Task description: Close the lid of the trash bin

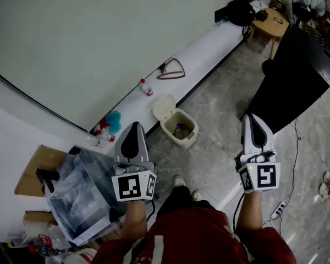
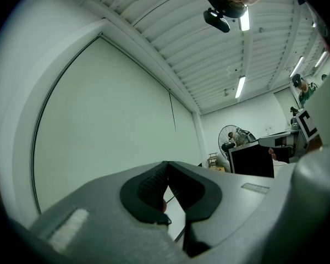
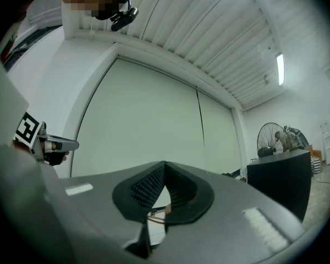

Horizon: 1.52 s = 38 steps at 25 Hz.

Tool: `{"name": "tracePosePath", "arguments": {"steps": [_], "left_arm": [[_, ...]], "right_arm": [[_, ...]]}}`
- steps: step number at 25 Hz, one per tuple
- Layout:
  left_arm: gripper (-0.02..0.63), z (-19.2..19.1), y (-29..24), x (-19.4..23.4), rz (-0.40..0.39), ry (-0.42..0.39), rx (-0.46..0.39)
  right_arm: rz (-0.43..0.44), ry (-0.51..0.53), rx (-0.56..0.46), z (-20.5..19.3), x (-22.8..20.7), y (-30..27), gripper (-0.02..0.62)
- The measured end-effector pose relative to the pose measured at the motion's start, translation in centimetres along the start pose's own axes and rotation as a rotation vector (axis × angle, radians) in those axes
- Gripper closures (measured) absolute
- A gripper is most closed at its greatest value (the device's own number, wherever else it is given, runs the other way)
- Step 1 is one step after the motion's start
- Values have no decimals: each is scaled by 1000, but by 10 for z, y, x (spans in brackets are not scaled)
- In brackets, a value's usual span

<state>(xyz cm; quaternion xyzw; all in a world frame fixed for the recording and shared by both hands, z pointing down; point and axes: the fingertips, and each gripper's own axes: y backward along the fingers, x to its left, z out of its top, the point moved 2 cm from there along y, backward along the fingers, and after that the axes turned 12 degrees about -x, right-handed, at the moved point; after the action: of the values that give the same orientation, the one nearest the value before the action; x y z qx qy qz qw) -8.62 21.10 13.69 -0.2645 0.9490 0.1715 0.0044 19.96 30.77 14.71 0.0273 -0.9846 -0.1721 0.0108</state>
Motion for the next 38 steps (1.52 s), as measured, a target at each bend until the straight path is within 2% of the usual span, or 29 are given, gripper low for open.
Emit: {"name": "tracePosePath", "arguments": {"steps": [3, 6, 10, 20, 26, 31, 38], "left_arm": [[606, -12, -8, 8, 15, 4, 7], [606, -26, -17, 15, 24, 11, 15], [606, -44, -36, 27, 39, 23, 16], [606, -93, -103, 74, 63, 46, 66], [604, -131, -137, 102, 66, 62, 107], [604, -169, -158, 128, 70, 88, 152], [604, -227, -166, 145, 68, 117, 219]], "right_arm": [[6, -4, 31, -14, 1, -12, 595], [15, -30, 5, -21, 3, -29, 595], [63, 5, -10, -35, 8, -57, 595], [128, 12, -5, -71, 22, -154, 595], [153, 10, 74, -112, 34, -205, 595], [203, 4, 117, -147, 63, -241, 595], [228, -20, 159, -186, 85, -265, 595]]}}
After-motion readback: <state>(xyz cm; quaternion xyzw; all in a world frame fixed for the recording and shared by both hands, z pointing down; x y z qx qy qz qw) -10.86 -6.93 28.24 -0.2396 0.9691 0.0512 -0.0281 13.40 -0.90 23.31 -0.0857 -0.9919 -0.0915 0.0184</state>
